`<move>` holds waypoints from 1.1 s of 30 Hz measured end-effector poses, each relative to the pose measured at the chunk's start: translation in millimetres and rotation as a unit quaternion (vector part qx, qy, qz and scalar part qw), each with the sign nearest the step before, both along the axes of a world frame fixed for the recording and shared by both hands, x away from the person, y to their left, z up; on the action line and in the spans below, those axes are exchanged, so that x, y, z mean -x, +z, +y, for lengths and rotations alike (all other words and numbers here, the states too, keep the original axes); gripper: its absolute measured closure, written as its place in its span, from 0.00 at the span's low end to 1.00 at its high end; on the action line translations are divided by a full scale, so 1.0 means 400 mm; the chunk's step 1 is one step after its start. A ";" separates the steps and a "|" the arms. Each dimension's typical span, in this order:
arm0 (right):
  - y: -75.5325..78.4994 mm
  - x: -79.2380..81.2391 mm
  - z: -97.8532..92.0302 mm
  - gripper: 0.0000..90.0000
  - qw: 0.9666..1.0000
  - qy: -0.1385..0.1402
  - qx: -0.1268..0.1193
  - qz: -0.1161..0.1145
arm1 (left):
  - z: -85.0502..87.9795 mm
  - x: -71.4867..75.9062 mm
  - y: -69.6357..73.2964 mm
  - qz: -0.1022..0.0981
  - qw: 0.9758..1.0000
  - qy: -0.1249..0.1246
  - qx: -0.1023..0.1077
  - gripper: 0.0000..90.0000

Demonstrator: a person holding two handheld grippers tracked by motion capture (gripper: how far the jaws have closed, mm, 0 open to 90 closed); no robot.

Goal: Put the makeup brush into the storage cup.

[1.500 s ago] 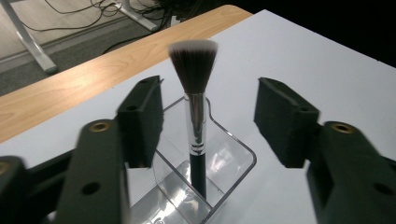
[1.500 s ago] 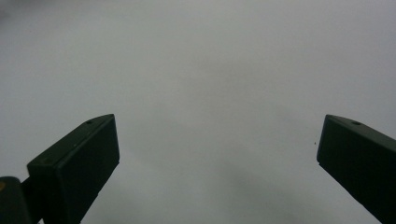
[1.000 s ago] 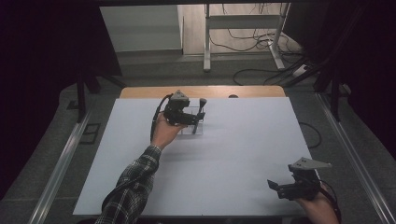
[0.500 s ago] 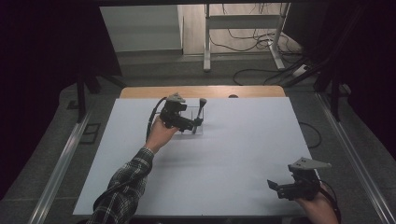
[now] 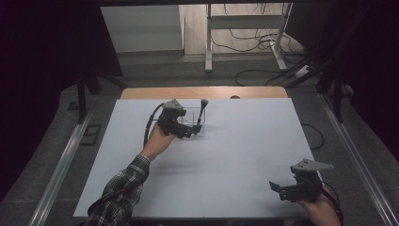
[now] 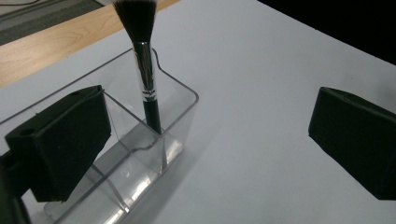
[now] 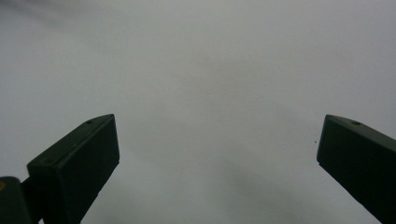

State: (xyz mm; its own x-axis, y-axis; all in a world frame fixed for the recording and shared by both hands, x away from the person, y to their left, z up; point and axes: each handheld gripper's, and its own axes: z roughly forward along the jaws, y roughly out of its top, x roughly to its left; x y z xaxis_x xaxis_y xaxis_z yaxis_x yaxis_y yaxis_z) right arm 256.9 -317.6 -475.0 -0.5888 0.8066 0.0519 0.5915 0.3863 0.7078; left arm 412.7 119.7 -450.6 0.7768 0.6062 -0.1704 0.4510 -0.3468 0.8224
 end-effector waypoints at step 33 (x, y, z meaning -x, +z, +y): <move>-0.001 -0.001 0.003 0.00 1.000 0.003 0.005 0.002 | 0.030 0.084 -0.048 -0.006 0.999 -0.011 -0.032 0.00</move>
